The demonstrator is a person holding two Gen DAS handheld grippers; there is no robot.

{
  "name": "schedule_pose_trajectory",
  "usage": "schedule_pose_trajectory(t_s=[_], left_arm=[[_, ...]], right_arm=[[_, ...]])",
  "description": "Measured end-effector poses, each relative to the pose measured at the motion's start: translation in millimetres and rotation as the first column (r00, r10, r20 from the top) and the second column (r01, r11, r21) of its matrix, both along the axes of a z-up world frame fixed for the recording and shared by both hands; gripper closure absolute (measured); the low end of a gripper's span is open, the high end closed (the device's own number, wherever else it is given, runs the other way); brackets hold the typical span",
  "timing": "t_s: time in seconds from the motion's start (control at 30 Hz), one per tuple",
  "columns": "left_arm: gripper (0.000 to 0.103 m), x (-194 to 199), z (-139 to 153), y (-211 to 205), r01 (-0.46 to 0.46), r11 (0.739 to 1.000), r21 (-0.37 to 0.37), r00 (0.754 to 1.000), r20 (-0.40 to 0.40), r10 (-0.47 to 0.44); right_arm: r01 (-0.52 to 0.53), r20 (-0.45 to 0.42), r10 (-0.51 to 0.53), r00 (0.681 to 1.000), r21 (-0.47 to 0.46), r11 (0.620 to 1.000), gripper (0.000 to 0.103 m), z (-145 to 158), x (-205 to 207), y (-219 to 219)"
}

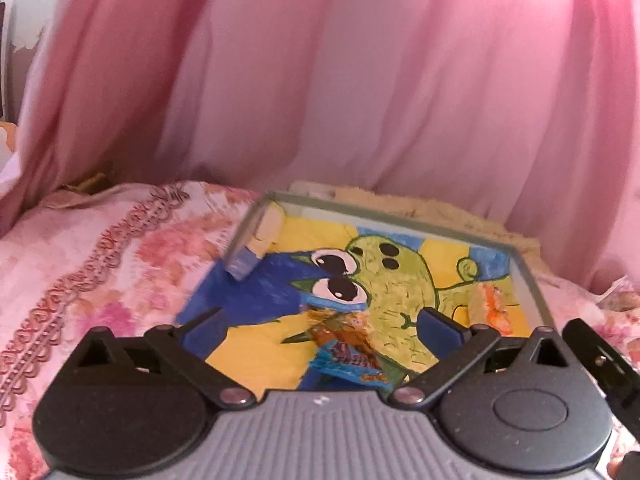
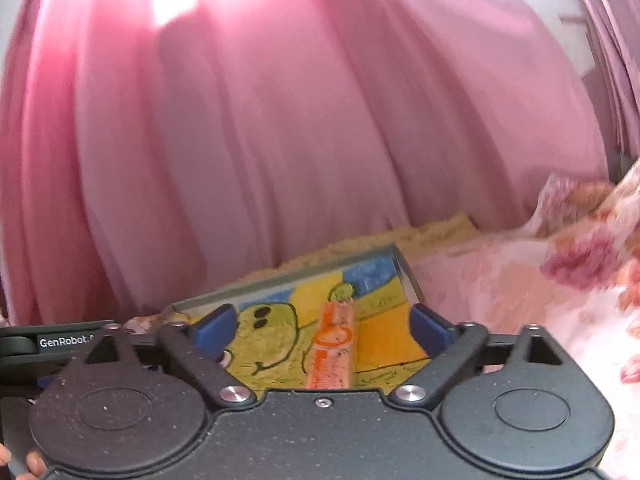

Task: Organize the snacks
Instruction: 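Carry both snacks to the grey tray and open both tools inside it, then lift both tools away from the tray back toward the snacks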

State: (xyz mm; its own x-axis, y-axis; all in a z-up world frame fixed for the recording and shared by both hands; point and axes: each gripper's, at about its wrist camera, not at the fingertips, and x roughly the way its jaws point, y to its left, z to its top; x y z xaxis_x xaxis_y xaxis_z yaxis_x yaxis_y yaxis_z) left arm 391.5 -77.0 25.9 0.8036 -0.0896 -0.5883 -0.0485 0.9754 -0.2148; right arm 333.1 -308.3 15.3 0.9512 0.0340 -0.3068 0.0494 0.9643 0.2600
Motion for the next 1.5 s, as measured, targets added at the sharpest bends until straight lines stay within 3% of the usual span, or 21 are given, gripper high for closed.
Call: schedule_pose_trajectory(t_s=[0.17,0.37,0.73,1.23,1.5], left_arm=[[0.0,-40.0,13.7,21.2,-0.021,1.0,-0.01,0.996,0.081,0.022],[0.0,-94.9,23.9,37.7,-0.053,0.998,0.03,0.977,0.208,0.046],[0.0,-176.2,23.1,55.2,-0.003,0.992,0.129,0.964,0.265,-0.031],[0.0,-243.4,-0.4,82.4,0.044,0.98,0.194,0.98,0.182,-0.08],[0.0,-249.0,-22.1,92.5,0.113,0.967,0.228,0.992,0.032,-0.123]], right_arm=[[-0.029,0.062,0.032,0.998,-0.054,0.998,0.001,19.8,-38.0,9.6],[-0.027,0.097,0.035,0.995,-0.088,0.996,0.001,28.7,-88.2,20.3],[-0.061,0.069,0.069,0.995,-0.118,0.991,0.001,21.4,-168.4,36.6],[-0.106,-0.08,0.094,0.992,-0.17,0.98,0.001,0.9,-225.8,74.7],[-0.164,-0.186,0.122,0.975,-0.23,0.959,0.001,-18.2,-234.3,94.6]])
